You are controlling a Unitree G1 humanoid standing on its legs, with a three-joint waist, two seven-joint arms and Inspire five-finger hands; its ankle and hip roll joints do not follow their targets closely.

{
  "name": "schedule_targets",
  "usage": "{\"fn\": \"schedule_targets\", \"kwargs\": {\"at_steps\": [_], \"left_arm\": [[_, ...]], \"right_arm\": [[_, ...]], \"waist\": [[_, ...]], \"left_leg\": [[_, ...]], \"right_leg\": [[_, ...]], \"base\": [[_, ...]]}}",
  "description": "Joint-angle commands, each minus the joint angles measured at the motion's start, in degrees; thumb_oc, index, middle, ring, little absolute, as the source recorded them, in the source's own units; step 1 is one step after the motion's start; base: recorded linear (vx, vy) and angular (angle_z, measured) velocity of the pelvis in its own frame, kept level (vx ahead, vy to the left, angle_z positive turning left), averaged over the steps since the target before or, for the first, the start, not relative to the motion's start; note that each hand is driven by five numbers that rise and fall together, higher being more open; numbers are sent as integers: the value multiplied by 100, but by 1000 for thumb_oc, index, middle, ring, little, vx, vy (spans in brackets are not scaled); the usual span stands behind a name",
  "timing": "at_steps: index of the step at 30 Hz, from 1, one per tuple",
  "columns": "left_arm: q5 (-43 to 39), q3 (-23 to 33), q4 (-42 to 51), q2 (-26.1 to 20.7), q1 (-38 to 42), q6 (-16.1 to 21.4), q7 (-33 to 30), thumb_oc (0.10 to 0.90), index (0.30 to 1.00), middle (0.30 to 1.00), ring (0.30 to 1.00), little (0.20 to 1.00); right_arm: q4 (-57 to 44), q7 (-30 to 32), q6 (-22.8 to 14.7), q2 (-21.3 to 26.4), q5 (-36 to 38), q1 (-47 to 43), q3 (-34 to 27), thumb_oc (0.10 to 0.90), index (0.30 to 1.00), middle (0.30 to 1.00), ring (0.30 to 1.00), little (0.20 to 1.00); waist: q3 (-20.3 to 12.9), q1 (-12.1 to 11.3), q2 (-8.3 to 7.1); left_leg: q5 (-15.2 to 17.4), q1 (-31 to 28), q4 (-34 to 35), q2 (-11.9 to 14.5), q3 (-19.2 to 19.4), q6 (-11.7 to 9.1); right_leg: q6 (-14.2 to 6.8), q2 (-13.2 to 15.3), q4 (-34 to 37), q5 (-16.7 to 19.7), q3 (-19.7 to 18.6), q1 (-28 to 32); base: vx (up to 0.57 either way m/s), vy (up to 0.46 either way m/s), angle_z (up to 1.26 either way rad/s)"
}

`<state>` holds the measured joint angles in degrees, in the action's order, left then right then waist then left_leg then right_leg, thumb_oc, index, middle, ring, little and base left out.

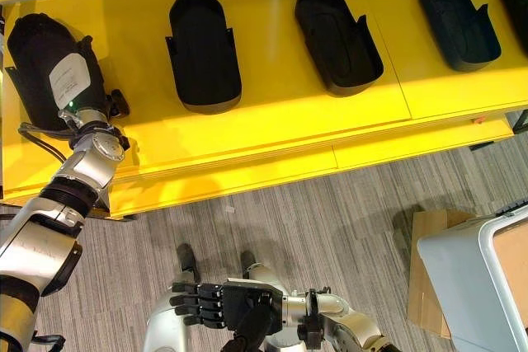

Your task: Move parts from the plastic box to the shelf.

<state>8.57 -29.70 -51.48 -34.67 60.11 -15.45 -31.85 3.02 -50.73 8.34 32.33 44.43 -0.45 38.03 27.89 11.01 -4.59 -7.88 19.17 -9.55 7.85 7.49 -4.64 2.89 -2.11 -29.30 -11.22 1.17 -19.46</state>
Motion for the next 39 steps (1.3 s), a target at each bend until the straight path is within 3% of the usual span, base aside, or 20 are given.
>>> {"fn": "schedule_targets", "kwargs": {"at_steps": [1,23,39], "left_arm": [[348,-156,53,248,480,499,27,900,1000,1000,1000,1000],[482,-197,99,232,453,656,179,900,1000,1000,1000,1000],[644,-44,339,102,-153,815,335,900,1000,1000,1000,1000]], "right_arm": [[-332,-451,-228,-116,253,65,125,900,1000,1000,1000,1000],[-295,-458,-258,-161,246,43,96,900,1000,1000,1000,1000],[-250,-361,-158,-319,262,-31,-1,900,1000,1000,1000,1000]], "waist": [[-145,275,-17],[-142,265,26],[-207,70,148]], "left_leg": [[507,-251,-250,-111,-37,270],[502,-269,-213,-140,-47,279],[508,-389,-191,-203,-159,291]], "right_leg": [[-328,44,455,453,184,-32],[-338,55,478,472,182,-41],[-353,102,547,463,280,181]], "base": [[0,0,0],[0,0,0],[0,0,0]]}}
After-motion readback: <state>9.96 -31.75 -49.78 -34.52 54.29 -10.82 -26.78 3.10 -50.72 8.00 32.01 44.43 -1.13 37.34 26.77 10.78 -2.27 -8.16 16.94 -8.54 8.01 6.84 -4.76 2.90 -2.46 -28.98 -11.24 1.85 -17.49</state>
